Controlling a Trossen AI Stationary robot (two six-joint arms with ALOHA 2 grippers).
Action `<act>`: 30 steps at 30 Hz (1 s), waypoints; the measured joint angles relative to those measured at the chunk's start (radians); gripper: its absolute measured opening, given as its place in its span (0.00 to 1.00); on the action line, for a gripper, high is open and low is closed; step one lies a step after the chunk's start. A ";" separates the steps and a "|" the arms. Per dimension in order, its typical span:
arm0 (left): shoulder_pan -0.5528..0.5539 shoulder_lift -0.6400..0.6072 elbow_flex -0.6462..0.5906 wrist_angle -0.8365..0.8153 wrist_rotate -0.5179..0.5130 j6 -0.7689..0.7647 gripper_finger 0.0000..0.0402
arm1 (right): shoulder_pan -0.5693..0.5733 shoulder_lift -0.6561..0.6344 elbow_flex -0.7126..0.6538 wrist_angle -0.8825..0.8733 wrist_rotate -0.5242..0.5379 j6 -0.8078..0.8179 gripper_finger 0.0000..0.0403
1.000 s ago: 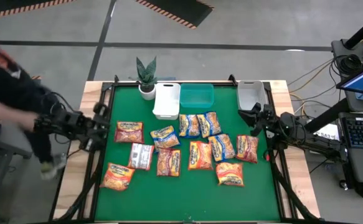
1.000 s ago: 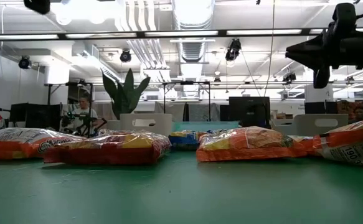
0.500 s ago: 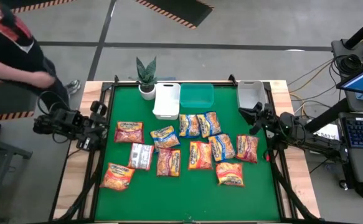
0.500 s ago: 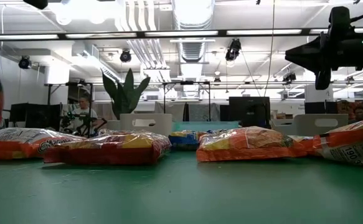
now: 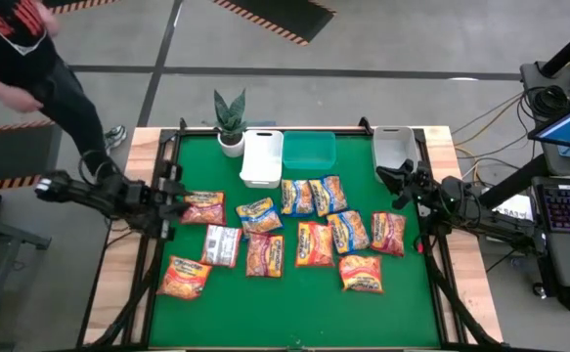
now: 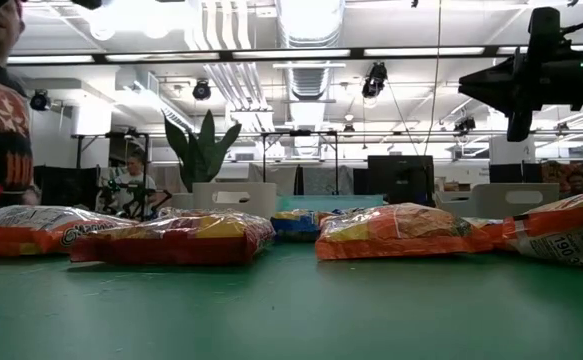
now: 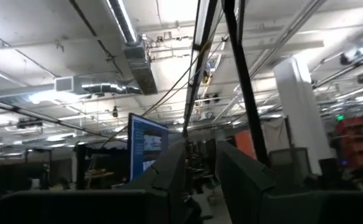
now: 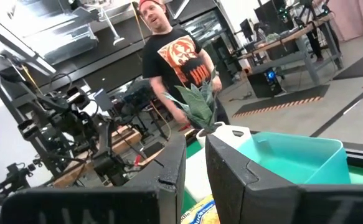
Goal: Sort Maruchan noodles
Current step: Put the blue noodle pack into the gray bin
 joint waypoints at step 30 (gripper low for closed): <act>0.128 0.714 0.291 -0.135 -0.265 0.035 0.19 | 0.000 0.394 0.006 0.499 0.044 0.051 0.13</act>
